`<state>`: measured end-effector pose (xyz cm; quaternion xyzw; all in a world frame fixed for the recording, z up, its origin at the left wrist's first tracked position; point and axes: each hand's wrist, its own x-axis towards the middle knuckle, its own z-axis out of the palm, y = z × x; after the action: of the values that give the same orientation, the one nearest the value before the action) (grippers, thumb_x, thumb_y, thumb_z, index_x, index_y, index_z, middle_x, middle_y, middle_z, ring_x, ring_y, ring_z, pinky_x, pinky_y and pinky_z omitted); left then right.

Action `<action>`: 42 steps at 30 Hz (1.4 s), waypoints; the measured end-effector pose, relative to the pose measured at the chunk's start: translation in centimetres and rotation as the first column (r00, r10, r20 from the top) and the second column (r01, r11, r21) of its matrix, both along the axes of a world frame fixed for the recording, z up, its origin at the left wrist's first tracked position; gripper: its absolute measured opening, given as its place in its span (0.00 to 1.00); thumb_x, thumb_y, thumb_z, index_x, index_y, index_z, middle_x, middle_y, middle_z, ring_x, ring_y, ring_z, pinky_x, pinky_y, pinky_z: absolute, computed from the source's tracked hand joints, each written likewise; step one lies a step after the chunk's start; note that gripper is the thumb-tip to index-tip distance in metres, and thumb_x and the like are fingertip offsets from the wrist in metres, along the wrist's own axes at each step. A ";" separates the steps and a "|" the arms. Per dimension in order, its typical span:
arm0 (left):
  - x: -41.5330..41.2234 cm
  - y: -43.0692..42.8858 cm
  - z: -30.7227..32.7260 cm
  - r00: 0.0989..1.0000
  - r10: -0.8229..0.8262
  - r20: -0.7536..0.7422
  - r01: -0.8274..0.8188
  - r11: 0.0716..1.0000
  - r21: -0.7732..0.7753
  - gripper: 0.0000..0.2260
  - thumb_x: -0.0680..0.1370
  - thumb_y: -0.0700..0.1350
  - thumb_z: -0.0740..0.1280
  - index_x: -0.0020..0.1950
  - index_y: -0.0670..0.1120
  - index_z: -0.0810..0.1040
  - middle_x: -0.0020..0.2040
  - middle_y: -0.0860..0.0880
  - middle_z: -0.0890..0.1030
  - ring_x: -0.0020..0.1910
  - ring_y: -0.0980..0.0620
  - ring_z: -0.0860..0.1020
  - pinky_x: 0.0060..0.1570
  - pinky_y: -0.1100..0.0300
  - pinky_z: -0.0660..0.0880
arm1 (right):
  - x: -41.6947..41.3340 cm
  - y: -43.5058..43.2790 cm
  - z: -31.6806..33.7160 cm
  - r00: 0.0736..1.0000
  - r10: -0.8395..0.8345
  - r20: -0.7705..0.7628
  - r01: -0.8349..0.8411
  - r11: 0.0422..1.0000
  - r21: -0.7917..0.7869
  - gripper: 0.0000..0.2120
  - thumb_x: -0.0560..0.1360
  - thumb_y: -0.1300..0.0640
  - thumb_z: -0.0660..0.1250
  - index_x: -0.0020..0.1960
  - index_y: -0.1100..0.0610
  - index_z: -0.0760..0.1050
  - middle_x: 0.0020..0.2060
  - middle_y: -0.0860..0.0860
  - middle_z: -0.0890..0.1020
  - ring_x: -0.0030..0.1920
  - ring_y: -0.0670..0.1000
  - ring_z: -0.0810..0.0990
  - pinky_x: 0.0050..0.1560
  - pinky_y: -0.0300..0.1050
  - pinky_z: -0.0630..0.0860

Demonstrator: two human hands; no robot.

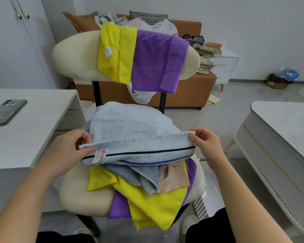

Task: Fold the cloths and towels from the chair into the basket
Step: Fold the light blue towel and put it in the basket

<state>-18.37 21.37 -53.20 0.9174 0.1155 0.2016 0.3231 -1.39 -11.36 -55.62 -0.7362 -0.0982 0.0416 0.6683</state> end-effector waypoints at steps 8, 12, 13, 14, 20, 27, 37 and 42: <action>0.9 0.2 7.9 0.992 -0.120 -0.023 0.121 0.992 0.046 0.14 0.68 0.40 0.76 0.38 0.55 0.73 0.35 0.56 0.78 0.31 0.60 0.71 0.30 0.69 0.64 | 1.9 -1.2 8.5 0.966 0.075 0.246 -0.040 0.989 -0.145 0.08 0.76 0.65 0.65 0.45 0.53 0.76 0.39 0.50 0.80 0.42 0.47 0.78 0.49 0.46 0.77; 1.8 -0.3 15.1 0.970 -0.243 -0.024 0.239 0.965 -0.113 0.05 0.69 0.49 0.75 0.40 0.52 0.81 0.34 0.56 0.81 0.31 0.64 0.76 0.32 0.75 0.69 | 3.1 -0.8 15.0 0.924 0.066 0.377 -0.001 0.986 -0.168 0.08 0.78 0.63 0.59 0.46 0.51 0.72 0.40 0.50 0.76 0.43 0.49 0.75 0.47 0.48 0.77; 2.2 -0.2 16.5 0.968 -0.248 0.026 0.248 0.949 -0.196 0.08 0.70 0.52 0.73 0.40 0.48 0.81 0.33 0.55 0.82 0.32 0.64 0.77 0.33 0.74 0.72 | 3.3 -0.6 16.4 0.916 0.050 0.398 0.021 0.985 -0.171 0.07 0.78 0.62 0.58 0.47 0.51 0.71 0.42 0.50 0.76 0.44 0.49 0.75 0.49 0.49 0.76; 2.6 -0.2 17.7 0.971 -0.223 0.081 0.237 0.927 -0.289 0.09 0.72 0.51 0.71 0.42 0.45 0.81 0.34 0.53 0.83 0.33 0.62 0.79 0.34 0.73 0.74 | 3.6 -0.5 17.7 0.911 0.020 0.412 0.051 0.986 -0.161 0.06 0.78 0.61 0.58 0.48 0.51 0.71 0.43 0.49 0.76 0.45 0.49 0.75 0.51 0.50 0.76; 6.2 -1.0 23.4 0.931 0.017 0.365 0.161 0.878 -0.452 0.08 0.80 0.47 0.61 0.44 0.49 0.77 0.38 0.52 0.81 0.42 0.53 0.78 0.44 0.60 0.76 | 2.7 0.8 24.4 0.951 0.075 0.300 -0.145 0.965 0.219 0.04 0.78 0.57 0.64 0.48 0.57 0.77 0.39 0.49 0.79 0.42 0.50 0.76 0.47 0.47 0.77; 6.5 -4.2 29.0 0.672 0.262 0.693 -0.304 0.951 -0.064 0.14 0.82 0.48 0.54 0.42 0.41 0.66 0.34 0.48 0.69 0.39 0.46 0.68 0.36 0.58 0.56 | 2.3 2.4 29.0 0.754 -0.298 0.585 0.235 0.955 0.183 0.10 0.81 0.54 0.55 0.43 0.56 0.66 0.34 0.47 0.68 0.35 0.46 0.66 0.36 0.37 0.66; 6.3 -2.5 29.0 0.820 0.264 0.508 -0.331 0.943 0.044 0.17 0.82 0.50 0.55 0.43 0.37 0.70 0.39 0.41 0.72 0.41 0.46 0.69 0.38 0.56 0.60 | 2.7 1.3 29.0 0.720 -0.233 0.654 0.373 0.924 -0.081 0.12 0.82 0.53 0.54 0.41 0.57 0.65 0.34 0.46 0.68 0.34 0.43 0.65 0.33 0.39 0.63; 6.2 -1.0 28.2 0.880 0.217 0.422 -0.176 0.975 -0.134 0.18 0.81 0.52 0.58 0.43 0.38 0.72 0.40 0.40 0.73 0.40 0.46 0.71 0.43 0.49 0.71 | 3.1 1.4 28.3 0.767 -0.201 0.610 0.301 0.951 -0.065 0.12 0.82 0.52 0.54 0.49 0.59 0.69 0.37 0.47 0.71 0.41 0.50 0.71 0.45 0.50 0.70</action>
<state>-12.14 20.37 -24.98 0.8171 0.1425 0.4269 0.3602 1.66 -9.94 -27.30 -0.7689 -0.1998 -0.2742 0.5419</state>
